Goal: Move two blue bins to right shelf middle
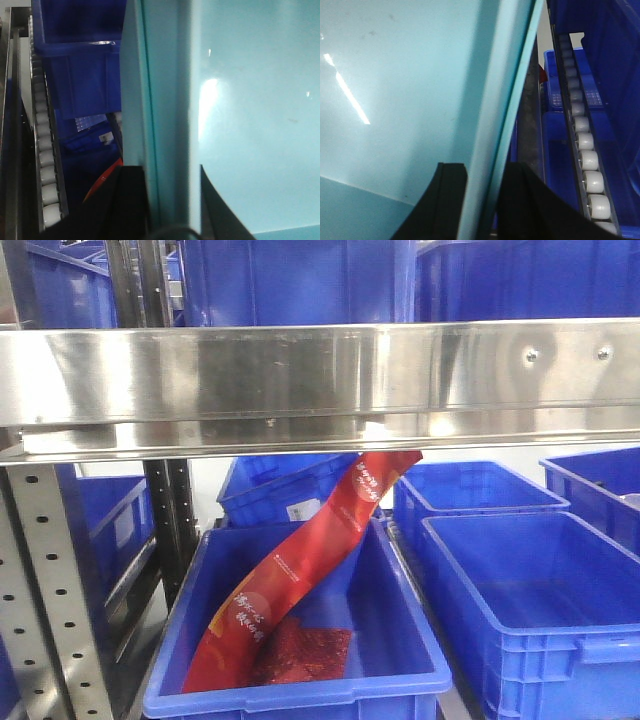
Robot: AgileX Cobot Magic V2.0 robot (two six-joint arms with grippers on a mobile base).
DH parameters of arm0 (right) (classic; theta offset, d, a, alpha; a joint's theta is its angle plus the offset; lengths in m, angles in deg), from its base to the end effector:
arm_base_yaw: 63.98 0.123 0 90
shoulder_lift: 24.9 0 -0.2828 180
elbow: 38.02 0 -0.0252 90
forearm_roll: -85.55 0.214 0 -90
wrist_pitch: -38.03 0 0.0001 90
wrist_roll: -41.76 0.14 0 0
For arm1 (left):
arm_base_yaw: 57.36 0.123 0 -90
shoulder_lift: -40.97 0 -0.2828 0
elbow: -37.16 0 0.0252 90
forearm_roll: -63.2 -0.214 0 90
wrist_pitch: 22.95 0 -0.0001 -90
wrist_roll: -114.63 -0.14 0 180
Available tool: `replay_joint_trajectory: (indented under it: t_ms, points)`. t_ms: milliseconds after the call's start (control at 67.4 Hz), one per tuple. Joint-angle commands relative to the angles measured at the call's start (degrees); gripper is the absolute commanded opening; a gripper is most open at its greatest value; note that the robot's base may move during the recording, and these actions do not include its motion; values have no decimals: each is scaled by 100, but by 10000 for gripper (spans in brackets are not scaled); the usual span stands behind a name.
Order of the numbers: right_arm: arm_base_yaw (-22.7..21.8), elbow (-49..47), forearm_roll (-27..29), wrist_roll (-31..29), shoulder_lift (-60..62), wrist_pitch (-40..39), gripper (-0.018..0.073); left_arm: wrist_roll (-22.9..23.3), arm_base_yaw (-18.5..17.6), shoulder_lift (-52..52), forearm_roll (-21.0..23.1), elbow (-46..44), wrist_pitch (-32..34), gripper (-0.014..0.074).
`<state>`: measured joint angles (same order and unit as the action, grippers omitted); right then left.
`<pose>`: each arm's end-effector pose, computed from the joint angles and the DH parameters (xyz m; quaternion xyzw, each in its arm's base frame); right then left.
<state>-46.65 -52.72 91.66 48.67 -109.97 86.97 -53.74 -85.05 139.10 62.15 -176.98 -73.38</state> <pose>0.2741 0.0973 0.4323 -0.0684 0.8591 0.1571 0.4822 0.3097 -0.1603 0.4615 0.1185 0.8322 -0.1736 0.5130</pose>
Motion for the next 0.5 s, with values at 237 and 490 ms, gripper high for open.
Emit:
replay_joint_trajectory:
  t_ms: [237, 490]
  points:
    - [2, -78, 75, -179, 108, -342, -154, 55, -2, -99, 178, -105, 825, -111]
    - [2, -78, 75, -179, 108, -435, -154, 55, -2, -100, 178, -105, 848, -111]
